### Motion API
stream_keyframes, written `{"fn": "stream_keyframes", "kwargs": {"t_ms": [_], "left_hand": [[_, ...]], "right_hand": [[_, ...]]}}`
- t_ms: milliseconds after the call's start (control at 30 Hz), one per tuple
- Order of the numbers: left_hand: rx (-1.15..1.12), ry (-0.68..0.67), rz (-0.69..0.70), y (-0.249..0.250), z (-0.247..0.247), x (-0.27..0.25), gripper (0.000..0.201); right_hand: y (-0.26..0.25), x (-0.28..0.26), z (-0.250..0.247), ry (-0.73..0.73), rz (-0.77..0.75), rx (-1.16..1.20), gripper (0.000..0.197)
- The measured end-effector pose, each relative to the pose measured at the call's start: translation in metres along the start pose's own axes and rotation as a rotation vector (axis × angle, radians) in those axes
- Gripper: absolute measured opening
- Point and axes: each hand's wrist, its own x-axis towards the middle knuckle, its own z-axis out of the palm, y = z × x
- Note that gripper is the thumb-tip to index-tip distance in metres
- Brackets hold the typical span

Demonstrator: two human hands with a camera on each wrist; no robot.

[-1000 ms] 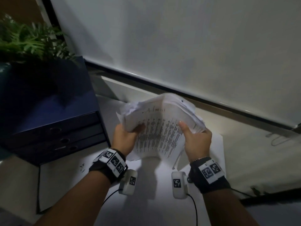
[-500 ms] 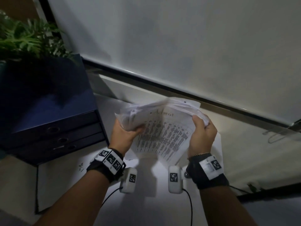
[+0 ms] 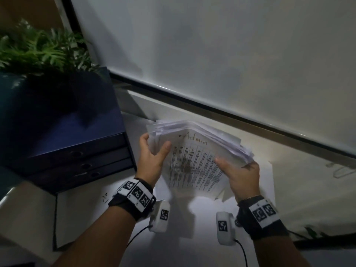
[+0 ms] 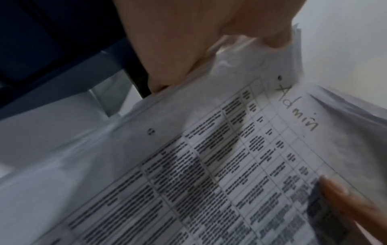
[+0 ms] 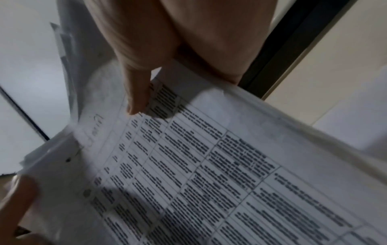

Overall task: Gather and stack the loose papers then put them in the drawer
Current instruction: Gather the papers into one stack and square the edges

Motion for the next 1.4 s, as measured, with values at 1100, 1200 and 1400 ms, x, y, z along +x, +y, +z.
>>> {"fn": "stream_keyframes", "kwargs": {"t_ms": [1100,1200,1400], "left_hand": [[0.931,-0.393,0.401,0.110,0.030,0.025,0.024],[0.757,-0.317,0.305,0.084,0.014,0.034,0.034],[0.498,-0.005,0.173,0.044,0.002,0.022,0.027]], "right_hand": [[-0.043,0.029,-0.021,-0.241,-0.326,-0.819,0.007],[-0.043,0.034,-0.037,-0.306,-0.124,-0.842,0.013],[-0.035,0.040,-0.058,-0.212,-0.175,-1.199,0.018]]}}
